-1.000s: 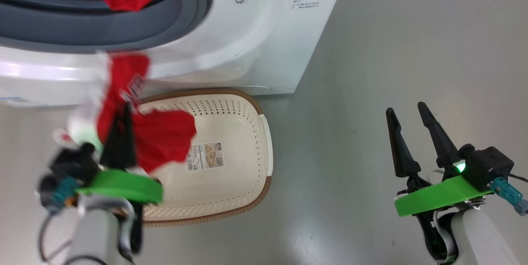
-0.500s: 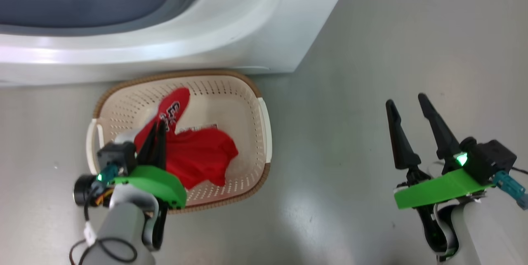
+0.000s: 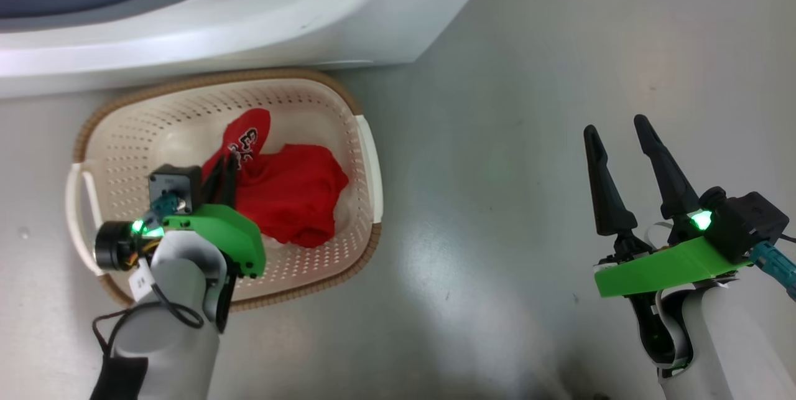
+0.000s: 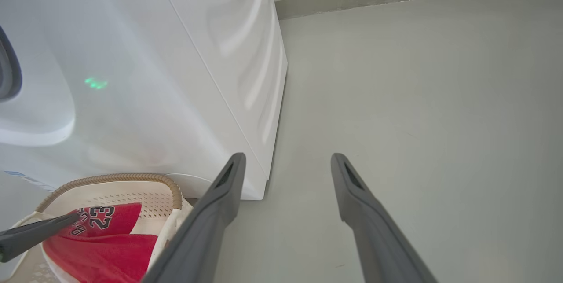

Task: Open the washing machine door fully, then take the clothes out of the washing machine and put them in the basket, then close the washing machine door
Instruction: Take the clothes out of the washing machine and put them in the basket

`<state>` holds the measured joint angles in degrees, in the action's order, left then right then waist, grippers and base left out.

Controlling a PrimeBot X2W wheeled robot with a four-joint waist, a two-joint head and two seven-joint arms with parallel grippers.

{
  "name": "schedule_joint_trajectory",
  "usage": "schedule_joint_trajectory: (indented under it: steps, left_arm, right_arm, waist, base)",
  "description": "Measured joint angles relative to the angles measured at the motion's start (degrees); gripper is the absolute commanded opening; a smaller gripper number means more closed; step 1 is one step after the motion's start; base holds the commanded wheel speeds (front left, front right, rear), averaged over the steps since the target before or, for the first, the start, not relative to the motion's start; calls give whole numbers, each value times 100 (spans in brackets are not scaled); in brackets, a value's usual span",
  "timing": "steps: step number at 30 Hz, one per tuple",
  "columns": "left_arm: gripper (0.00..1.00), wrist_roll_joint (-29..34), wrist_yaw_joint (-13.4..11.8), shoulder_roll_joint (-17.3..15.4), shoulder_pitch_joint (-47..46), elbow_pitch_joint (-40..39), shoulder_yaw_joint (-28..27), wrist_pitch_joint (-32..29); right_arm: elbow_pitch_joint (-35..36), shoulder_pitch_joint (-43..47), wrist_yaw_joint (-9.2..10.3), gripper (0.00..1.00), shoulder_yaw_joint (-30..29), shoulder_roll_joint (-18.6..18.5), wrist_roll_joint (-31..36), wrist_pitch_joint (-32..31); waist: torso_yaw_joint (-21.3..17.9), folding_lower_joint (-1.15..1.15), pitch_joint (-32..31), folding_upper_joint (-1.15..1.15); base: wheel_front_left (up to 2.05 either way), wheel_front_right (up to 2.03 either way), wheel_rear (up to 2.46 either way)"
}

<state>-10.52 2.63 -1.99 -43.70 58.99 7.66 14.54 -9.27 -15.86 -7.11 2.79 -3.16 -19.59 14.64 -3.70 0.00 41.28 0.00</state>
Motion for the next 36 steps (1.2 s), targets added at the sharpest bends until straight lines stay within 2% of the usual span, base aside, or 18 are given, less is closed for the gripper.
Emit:
schedule_joint_trajectory:
  steps: [2,4,6,7,21,36]
  left_arm:
    - [1,25,0,-10,-93,168,-16,0]
    - [25,35,0,-20,-136,283,-48,0]
    - [70,38,-4,-26,-138,321,-98,0]
    - [100,38,-5,-26,-139,318,-146,0]
    - [100,25,-8,0,162,-76,-456,0]
    - [100,202,133,25,1411,-1490,-829,0]
  right_arm:
    - [1,-13,0,100,0,2,-1,0]
    - [4,-57,0,100,-2,2,-1,0]
    - [4,-88,0,100,-7,2,-7,0]
    - [3,-89,0,100,-12,3,-15,0]
    - [-123,-77,0,100,-26,5,1,0]
    - [-361,422,0,100,2,-48,0,0]
  waist:
    - [-46,0,62,0]
    - [-81,0,103,0]
    - [-96,0,119,0]
    - [-86,0,103,0]
    - [34,0,-369,0]
    - [102,0,-1480,0]
  base:
    - [0,0,0]
    - [0,0,0]
    - [0,0,0]
    - [0,0,0]
    - [0,0,0]
    - [0,0,0]
